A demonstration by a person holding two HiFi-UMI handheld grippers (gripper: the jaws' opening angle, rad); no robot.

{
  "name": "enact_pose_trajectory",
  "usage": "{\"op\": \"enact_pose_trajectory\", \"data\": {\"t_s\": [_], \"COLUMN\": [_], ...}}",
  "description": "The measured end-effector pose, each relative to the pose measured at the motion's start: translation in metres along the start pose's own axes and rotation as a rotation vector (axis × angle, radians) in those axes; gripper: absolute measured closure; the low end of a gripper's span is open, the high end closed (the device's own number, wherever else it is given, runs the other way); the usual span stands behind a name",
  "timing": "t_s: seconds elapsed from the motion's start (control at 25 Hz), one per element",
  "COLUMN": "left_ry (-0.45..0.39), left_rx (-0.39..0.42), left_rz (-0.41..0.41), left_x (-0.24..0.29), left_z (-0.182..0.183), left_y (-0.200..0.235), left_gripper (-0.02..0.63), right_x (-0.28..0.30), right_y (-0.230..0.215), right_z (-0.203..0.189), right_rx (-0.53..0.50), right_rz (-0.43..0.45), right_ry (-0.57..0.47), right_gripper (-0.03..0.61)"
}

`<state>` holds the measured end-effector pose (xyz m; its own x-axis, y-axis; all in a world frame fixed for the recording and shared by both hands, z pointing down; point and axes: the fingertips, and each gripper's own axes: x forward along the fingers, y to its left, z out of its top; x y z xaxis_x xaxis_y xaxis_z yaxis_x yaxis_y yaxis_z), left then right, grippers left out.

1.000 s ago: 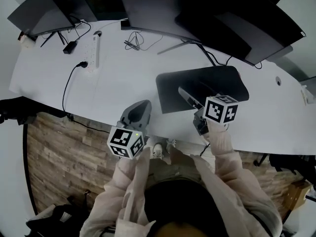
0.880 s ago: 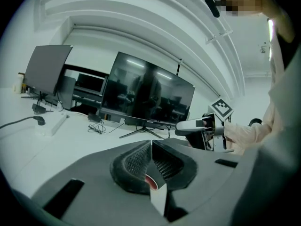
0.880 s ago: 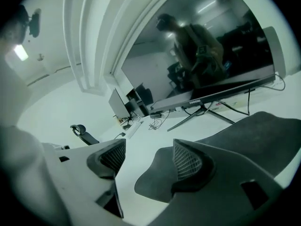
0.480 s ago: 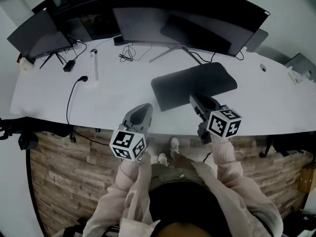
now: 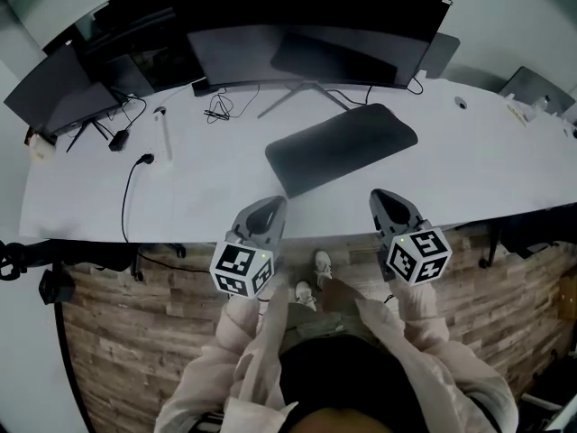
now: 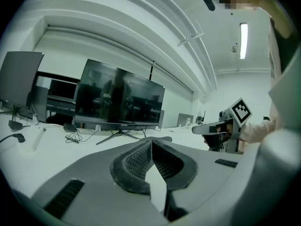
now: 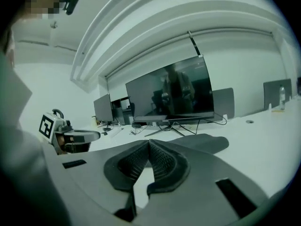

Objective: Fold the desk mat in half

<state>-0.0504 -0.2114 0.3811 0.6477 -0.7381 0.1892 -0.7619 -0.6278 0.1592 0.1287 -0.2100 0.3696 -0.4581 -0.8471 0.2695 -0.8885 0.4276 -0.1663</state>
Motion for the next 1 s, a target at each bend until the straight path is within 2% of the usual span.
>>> {"op": "enact_pose_trajectory", "data": {"t_s": [0.12,0.32,1.0], "left_ry": [0.011,0.027,0.037], "left_rx": [0.006,0.008,-0.007], "left_rz": [-0.016,-0.025,-0.014], "left_x": [-0.005,-0.010,0.001], "left_z": [-0.006,-0.014,-0.016], "left_y": [-0.009,-0.016,-0.006], "left_gripper": [0.580,0.580,0.580], "right_x": [-0.016,-0.024,0.001], "right_y": [0.001,0.002,0.001], "right_z": [-0.011,-0.024,-0.025], "right_rx": [-0.048,0.002,0.022], "right_rz": [-0.053,-0.074,-0.042], "right_ry": [0.007,0.005,0.024], "right_gripper": [0.565,0.566,0.566]}}
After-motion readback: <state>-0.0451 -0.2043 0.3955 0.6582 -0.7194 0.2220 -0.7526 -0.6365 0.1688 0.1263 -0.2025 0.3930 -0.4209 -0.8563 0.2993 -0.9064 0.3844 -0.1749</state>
